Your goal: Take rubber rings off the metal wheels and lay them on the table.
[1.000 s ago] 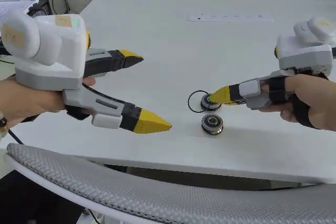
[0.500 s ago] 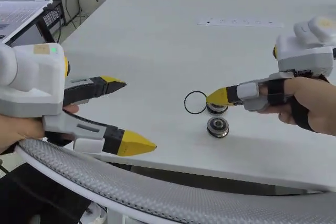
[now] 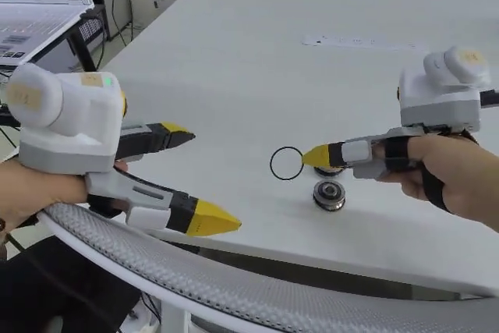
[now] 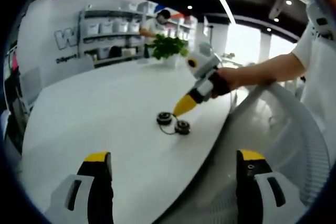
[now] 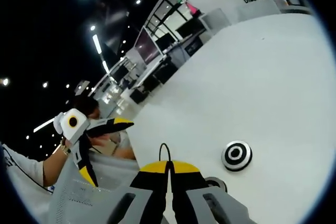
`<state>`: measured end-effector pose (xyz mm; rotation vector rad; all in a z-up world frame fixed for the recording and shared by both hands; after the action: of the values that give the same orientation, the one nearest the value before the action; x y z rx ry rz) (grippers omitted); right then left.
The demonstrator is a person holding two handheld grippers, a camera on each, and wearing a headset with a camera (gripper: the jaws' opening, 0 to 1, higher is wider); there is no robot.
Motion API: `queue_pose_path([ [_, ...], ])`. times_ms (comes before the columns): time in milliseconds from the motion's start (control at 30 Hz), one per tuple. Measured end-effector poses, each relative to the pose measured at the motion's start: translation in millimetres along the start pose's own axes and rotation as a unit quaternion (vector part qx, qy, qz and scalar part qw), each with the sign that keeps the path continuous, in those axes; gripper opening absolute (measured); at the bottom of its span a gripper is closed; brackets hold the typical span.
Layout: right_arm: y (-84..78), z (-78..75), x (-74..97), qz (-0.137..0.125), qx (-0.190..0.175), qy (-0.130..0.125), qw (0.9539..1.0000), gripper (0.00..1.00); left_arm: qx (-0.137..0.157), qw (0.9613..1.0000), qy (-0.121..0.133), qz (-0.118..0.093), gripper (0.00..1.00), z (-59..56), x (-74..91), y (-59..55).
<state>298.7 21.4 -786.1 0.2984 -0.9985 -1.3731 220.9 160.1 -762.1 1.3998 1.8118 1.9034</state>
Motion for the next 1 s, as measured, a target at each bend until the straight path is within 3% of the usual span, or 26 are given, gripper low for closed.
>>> queue_pose_path([
  [200,-11.0,3.3,-11.1,0.013,0.015,-0.006,0.9998,0.0,0.005,1.0,0.001,0.0,1.0,-1.1,0.8,-0.8],
  [400,-15.2,6.1,-17.5,0.012,0.033,-0.01,0.9993,0.0,0.001,0.9995,0.012,0.028,1.0,-0.5,0.7,-7.8],
  [533,-23.8,5.7,-21.9,0.03,0.034,-0.014,0.9989,0.0,-0.001,0.9991,0.016,0.038,1.0,1.1,1.3,-10.7],
  [733,-30.6,4.0,-29.0,0.05,0.062,-0.027,0.9965,0.0,0.009,0.9991,0.018,0.038,1.0,2.0,1.5,-11.6],
  [900,-35.0,-7.7,-30.7,0.06,0.084,-0.057,0.9931,0.0,0.012,0.9993,0.014,0.034,1.0,1.8,1.2,-10.5],
  [1000,-28.6,-8.9,-30.8,0.047,0.089,-0.06,0.9931,0.0,0.009,0.999,0.016,0.04,1.0,2.6,1.2,-11.8],
])
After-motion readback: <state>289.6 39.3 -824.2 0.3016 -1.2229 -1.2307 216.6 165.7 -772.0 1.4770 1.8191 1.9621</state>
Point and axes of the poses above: the centre of the closed fingertips' face, and the gripper's own axes: x roughly backward along the fingers, z roughly to its left, y roughly out of its top, the point moved 4 cm from there along x, roughly backward along the fingers, and after that the axes turned 5 degrees about x, right-handed, at the moved point
